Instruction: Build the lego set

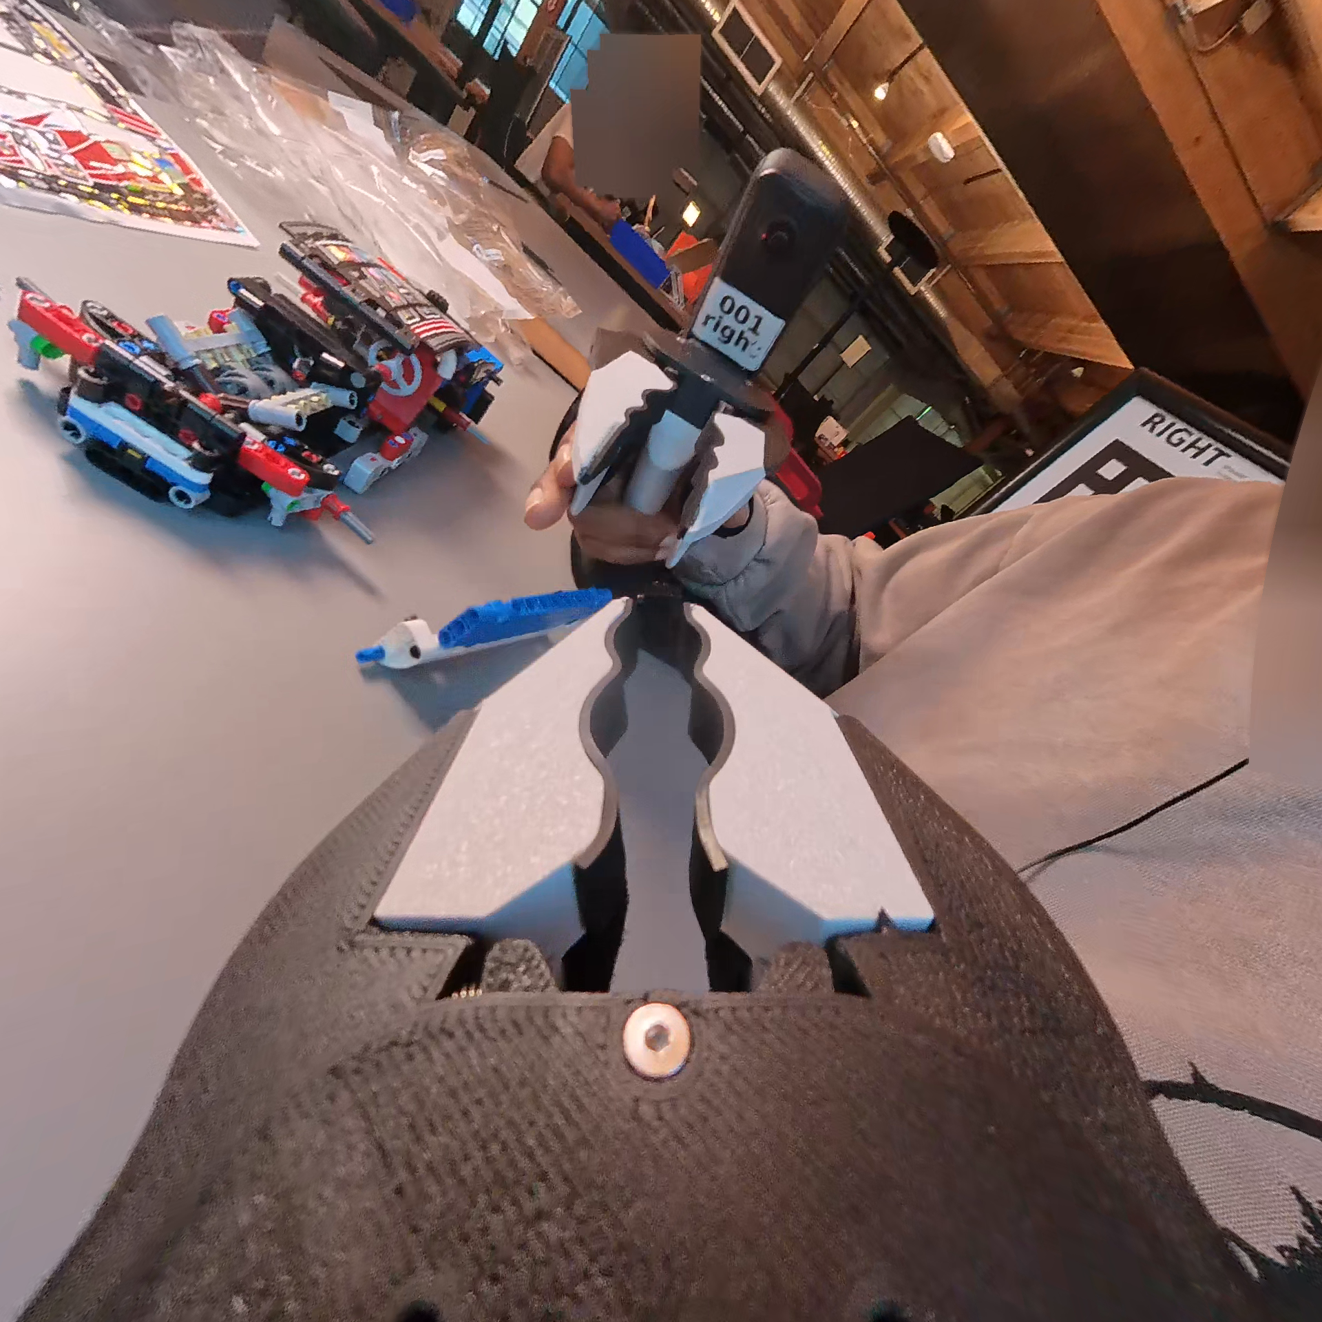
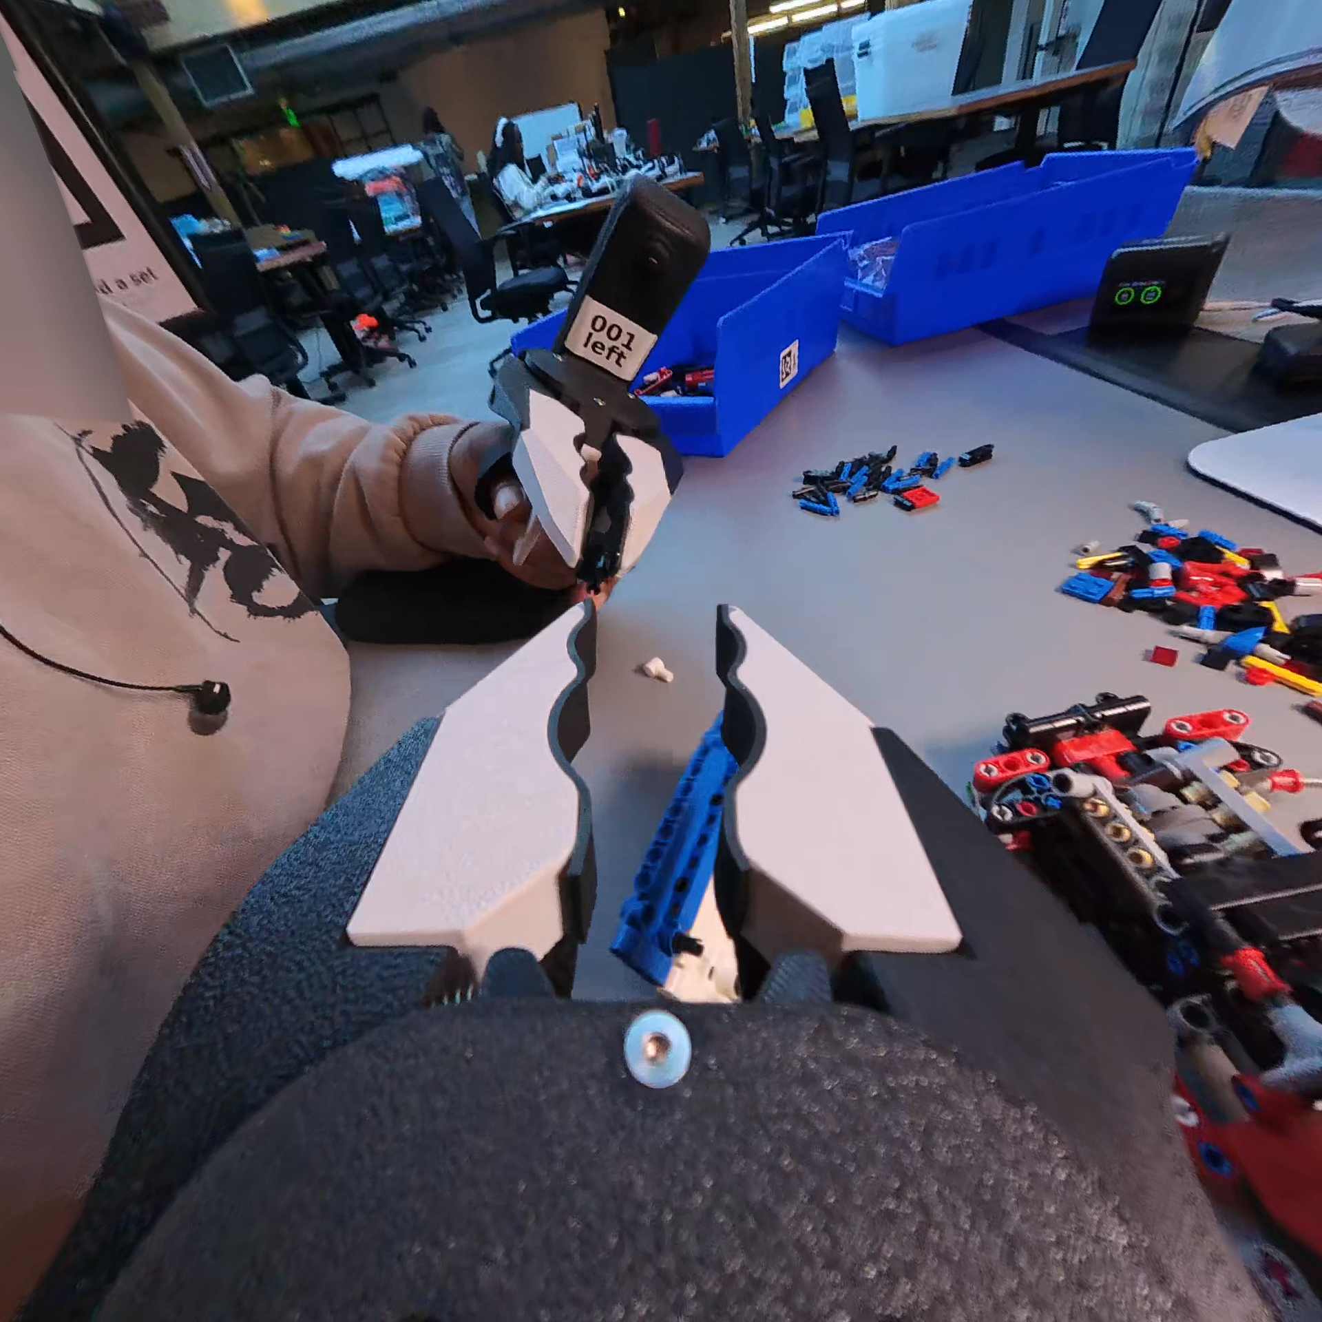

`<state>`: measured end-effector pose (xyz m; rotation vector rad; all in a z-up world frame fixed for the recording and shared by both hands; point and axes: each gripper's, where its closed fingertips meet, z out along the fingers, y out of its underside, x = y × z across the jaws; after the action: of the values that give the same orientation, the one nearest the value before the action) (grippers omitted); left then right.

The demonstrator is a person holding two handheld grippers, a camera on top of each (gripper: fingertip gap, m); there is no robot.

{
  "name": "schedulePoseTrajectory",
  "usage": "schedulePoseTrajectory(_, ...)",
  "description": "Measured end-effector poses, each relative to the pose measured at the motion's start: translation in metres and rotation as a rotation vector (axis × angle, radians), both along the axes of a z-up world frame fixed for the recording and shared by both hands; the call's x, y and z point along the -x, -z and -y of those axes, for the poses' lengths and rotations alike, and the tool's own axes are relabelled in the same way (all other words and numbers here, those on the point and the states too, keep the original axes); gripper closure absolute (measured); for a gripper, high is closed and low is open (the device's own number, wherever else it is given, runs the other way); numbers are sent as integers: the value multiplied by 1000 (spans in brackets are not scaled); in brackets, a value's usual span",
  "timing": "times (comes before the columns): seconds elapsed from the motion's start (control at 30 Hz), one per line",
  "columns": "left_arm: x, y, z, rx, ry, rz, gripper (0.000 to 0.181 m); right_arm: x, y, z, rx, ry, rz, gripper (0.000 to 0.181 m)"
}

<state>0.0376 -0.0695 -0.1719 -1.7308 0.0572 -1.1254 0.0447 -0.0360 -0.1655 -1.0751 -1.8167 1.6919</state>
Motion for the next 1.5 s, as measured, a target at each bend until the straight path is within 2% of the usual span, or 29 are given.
schedulePoseTrajectory(0.13,8,8,-3,35,-45,-47,172,5,22,-20,-179,106,100,159)
schedulePoseTrajectory(0.27,20,15,-8,71,-116,-71,172,-4,56,-42,-387,196,333,159)
schedulePoseTrajectory(0.4,21,23,-11,123,-121,-67,172,-23,95,-39,-473,130,566,148)
schedulePoseTrajectory(0.5,18,31,-12,162,-103,-90,172,-25,102,-29,-430,63,629,161)
schedulePoseTrajectory(0.67,-1,53,-9,261,1,-207,172,-21,99,-26,-504,-16,555,181)
schedulePoseTrajectory(0.83,-23,80,-3,338,117,-423,172,-25,89,-30,-526,-32,489,181)
schedulePoseTrajectory(0.93,-25,81,-7,320,126,-476,172,-27,78,-35,-518,-9,437,181)
schedulePoseTrajectory(1.0,-23,76,-11,293,115,-450,172,-28,67,-37,-517,1,366,181)
schedulePoseTrajectory(1.1,-21,53,-13,207,106,-311,172,-26,49,-43,-539,52,250,181)
schedulePoseTrajectory(1.23,-3,42,-22,205,-2,-147,172,-21,32,-41,-644,106,105,181)
schedulePoseTrajectory(1.3,5,39,-26,201,-47,-111,172,-19,30,-35,-678,106,65,181)
schedulePoseTrajectory(1.5,1,36,-20,205,-10,-60,172,-15,44,-34,-665,105,96,181)
